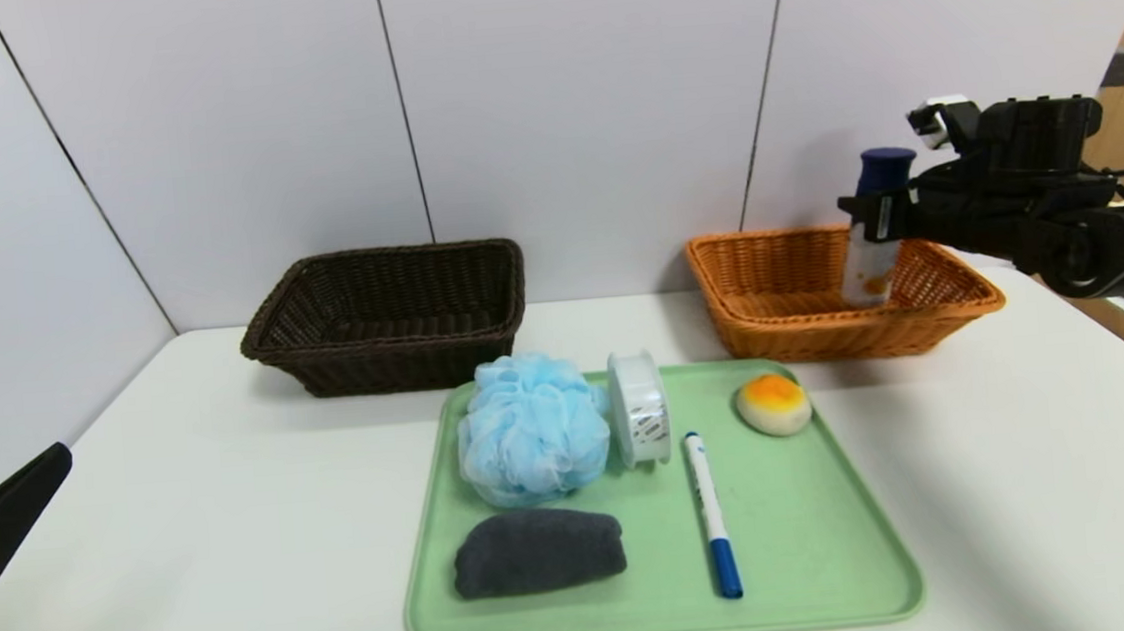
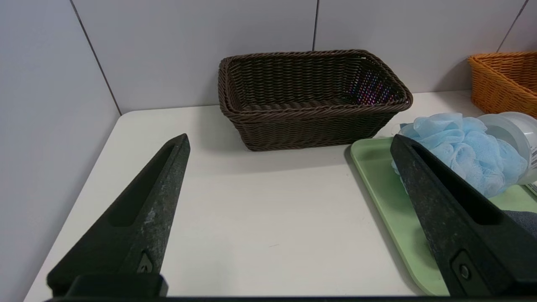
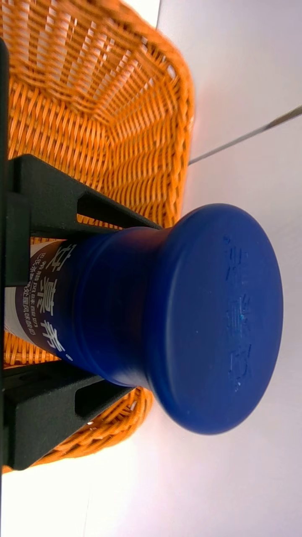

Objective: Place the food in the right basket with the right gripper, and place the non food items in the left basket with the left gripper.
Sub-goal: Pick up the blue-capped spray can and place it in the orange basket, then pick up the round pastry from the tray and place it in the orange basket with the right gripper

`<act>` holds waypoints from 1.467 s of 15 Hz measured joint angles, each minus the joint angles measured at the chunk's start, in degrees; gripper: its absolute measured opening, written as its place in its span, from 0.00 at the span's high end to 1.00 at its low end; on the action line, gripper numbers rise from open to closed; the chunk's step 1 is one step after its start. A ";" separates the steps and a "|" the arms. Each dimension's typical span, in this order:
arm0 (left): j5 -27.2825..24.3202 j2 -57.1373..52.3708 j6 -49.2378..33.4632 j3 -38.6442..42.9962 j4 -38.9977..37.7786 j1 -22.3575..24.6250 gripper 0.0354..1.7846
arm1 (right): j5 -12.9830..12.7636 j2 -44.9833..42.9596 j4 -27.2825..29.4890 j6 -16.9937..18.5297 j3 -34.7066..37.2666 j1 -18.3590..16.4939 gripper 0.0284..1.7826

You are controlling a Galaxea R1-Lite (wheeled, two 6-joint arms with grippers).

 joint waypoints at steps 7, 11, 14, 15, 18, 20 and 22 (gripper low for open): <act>0.02 0.04 0.02 0.00 0.06 0.00 0.06 | 0.00 1.18 -0.22 -0.05 0.06 0.11 0.41; -0.07 0.06 0.02 0.02 0.06 -0.02 0.06 | -0.13 0.66 -0.13 -0.05 0.55 0.17 0.26; -0.07 0.09 0.02 -0.06 0.06 -0.05 0.06 | -0.16 -2.28 0.17 -0.55 2.65 0.17 0.19; -0.09 0.09 0.02 -0.09 0.04 -0.05 0.06 | -0.18 -4.30 0.41 -0.90 4.24 0.17 0.17; -0.16 0.09 0.02 -0.22 0.01 -0.05 0.06 | -0.07 -11.33 1.01 -1.02 9.76 0.05 0.13; -0.18 0.09 0.11 -0.23 0.04 -0.05 0.06 | -0.07 -15.85 3.02 -1.05 12.26 -0.17 0.11; -0.24 0.00 0.09 -0.26 0.00 -0.05 0.06 | 0.04 -20.46 5.60 -1.05 13.15 0.17 0.09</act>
